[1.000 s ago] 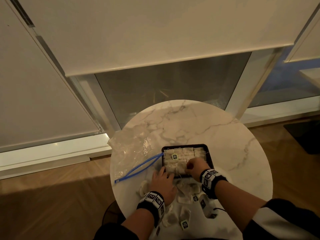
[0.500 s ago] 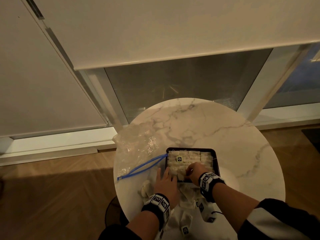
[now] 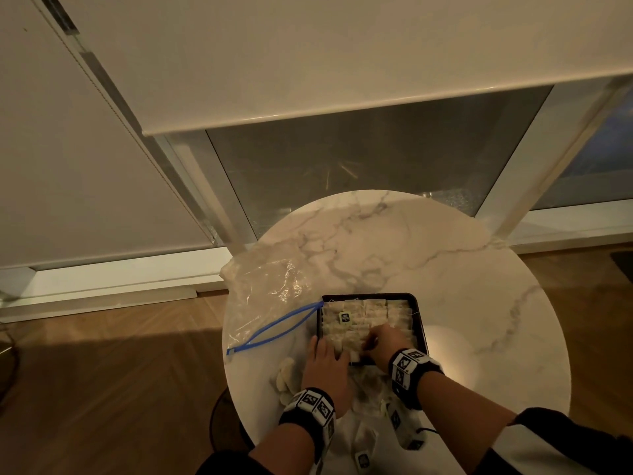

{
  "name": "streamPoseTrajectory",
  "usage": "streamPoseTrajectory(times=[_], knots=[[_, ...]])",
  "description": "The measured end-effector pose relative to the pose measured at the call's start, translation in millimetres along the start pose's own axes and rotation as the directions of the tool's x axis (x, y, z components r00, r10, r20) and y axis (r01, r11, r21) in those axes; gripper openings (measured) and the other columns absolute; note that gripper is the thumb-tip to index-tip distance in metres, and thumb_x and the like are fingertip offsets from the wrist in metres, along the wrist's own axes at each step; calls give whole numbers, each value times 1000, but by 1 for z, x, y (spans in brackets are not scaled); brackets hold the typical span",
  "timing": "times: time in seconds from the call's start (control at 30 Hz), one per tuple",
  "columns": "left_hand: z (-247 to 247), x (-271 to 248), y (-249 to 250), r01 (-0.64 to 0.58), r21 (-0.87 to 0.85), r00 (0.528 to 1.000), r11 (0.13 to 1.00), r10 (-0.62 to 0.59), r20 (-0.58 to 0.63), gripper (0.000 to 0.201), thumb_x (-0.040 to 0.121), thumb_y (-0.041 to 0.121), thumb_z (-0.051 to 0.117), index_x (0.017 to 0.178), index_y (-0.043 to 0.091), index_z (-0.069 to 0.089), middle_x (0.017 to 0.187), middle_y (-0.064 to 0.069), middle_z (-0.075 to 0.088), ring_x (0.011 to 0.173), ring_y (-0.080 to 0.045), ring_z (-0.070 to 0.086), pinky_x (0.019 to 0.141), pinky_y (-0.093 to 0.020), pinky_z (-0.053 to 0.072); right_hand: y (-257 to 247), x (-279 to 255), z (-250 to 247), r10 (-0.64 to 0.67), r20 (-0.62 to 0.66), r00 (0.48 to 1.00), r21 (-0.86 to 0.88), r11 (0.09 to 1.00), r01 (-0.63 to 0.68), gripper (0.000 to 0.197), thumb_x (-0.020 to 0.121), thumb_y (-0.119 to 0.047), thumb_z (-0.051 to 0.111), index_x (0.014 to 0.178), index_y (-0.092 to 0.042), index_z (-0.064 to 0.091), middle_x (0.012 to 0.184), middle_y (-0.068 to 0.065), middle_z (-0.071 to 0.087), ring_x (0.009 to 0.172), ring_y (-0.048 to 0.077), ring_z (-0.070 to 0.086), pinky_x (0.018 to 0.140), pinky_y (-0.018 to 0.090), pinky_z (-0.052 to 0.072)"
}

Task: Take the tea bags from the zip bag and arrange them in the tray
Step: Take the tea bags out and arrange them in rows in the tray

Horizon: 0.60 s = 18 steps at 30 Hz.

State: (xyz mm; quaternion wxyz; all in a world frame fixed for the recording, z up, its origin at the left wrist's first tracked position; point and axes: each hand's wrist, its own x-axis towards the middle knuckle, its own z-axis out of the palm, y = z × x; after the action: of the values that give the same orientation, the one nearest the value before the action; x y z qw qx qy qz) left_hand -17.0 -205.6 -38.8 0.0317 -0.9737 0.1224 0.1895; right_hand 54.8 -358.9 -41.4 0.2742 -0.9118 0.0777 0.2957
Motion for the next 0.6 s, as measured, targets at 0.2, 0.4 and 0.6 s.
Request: streamPoseTrajectory(times=[0.2, 0.4, 0.6], knots=[[1, 1, 2, 14, -44, 999, 999, -16, -42, 68, 91, 43, 51, 151, 18, 30, 154, -20, 28, 147, -38, 15, 122, -50, -10, 5, -3, -2, -53, -83, 995, 57, 997, 58, 14, 79, -31, 77, 79, -26, 64, 85, -6, 65, 83, 11, 62, 74, 23, 52], [-5, 2, -2, -13, -76, 1000, 997, 11, -21, 57, 90, 45, 51, 143, 23, 43, 149, -16, 35, 145, -36, 19, 123, -52, -7, 7, -14, -3, -70, -194, 979, 158, 982, 101, 6, 87, -24, 69, 91, -23, 65, 86, -4, 65, 79, 8, 61, 69, 21, 52], [-12, -1, -17, -1, -287, 1000, 958, -5, -19, 52, 92, 37, 49, 141, 19, 46, 160, -9, 22, 152, -29, 2, 124, -45, 6, 10, -37, -17, -133, -228, 965, 191, 965, 178, 5, 88, -25, 67, 92, -26, 64, 85, -9, 64, 74, 2, 58, 58, 11, 40]])
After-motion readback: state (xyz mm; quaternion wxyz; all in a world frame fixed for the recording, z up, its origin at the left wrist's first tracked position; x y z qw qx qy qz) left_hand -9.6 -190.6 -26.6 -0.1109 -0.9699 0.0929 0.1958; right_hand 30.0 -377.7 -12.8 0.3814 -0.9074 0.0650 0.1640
